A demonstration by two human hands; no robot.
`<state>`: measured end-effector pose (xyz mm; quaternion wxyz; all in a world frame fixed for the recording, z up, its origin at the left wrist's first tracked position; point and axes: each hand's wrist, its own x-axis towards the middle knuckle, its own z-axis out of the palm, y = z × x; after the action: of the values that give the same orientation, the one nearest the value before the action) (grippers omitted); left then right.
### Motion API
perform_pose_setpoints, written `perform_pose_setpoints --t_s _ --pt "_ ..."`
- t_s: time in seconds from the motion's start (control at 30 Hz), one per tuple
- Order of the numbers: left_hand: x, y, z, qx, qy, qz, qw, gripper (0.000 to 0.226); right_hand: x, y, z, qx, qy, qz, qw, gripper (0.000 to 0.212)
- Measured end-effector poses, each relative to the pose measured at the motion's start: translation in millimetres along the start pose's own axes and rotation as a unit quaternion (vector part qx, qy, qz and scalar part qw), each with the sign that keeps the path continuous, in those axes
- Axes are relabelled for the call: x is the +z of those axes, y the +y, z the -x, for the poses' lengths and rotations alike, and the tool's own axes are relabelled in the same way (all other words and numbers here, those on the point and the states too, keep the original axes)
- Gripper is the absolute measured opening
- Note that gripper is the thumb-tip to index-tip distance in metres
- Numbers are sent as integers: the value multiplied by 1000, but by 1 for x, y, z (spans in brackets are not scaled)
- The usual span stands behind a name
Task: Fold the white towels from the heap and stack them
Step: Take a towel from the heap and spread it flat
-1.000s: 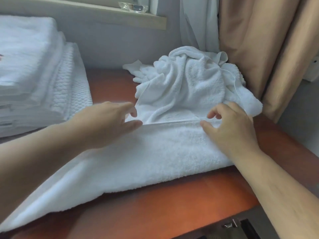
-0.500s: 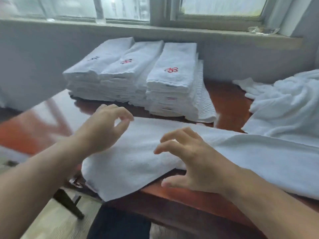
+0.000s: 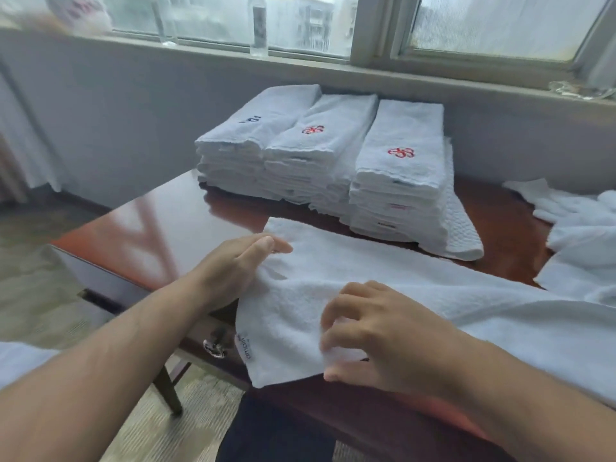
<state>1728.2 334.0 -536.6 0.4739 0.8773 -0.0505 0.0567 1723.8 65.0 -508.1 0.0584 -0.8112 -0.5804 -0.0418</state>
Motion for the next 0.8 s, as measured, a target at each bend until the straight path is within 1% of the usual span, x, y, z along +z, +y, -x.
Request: perform_pose_setpoints --t_s 0.1,0.2,0.23,0.3,0.37,0.43,0.47,0.53,0.57,0.6,0.63,0.67,0.7,0.73,0.8 --pt "-7 -1 6 6 -5 59 998 47 1 -7 -4 -15 5 34 999 24" --pt "-15 -2 16 11 16 59 998 38 4 -7 -8 3 11 38 999 28" --pt "-18 -2 19 7 14 61 998 37 4 -7 -9 19 13 12 1000 28" --pt "-21 -4 23 -2 -2 63 998 43 3 -7 -11 92 25 -85 992 30" --pt "-22 -6 26 -9 -20 28 999 57 -1 -2 -17 169 74 -168 968 31" --pt "-26 -7 28 -10 -46 -26 999 72 -5 7 -25 215 137 -202 946 28" --pt "-29 -7 29 -6 -68 -41 997 74 -8 12 -29 229 159 -205 938 26" --pt "-34 -5 31 5 -119 -40 992 65 -12 25 -36 253 177 -218 926 28" --pt "-34 -5 31 14 -133 -38 990 55 -14 31 -39 266 179 -221 921 30" --pt "-34 -6 30 22 -130 -41 990 41 -14 38 -42 277 179 -221 918 29" --pt "-31 -6 29 26 -108 -49 993 28 -15 43 -44 290 178 -219 914 26" --pt "-28 -6 26 24 -74 -52 996 20 -15 48 -46 298 179 -213 913 23" --pt "-24 -5 22 14 -33 -44 998 23 -16 50 -47 300 177 -205 915 21" --pt "-20 -5 17 5 10 -27 1000 32 -16 51 -46 299 169 -195 919 23" --pt "-14 -3 6 -4 82 -29 996 44 -15 52 -40 305 130 -166 929 30"
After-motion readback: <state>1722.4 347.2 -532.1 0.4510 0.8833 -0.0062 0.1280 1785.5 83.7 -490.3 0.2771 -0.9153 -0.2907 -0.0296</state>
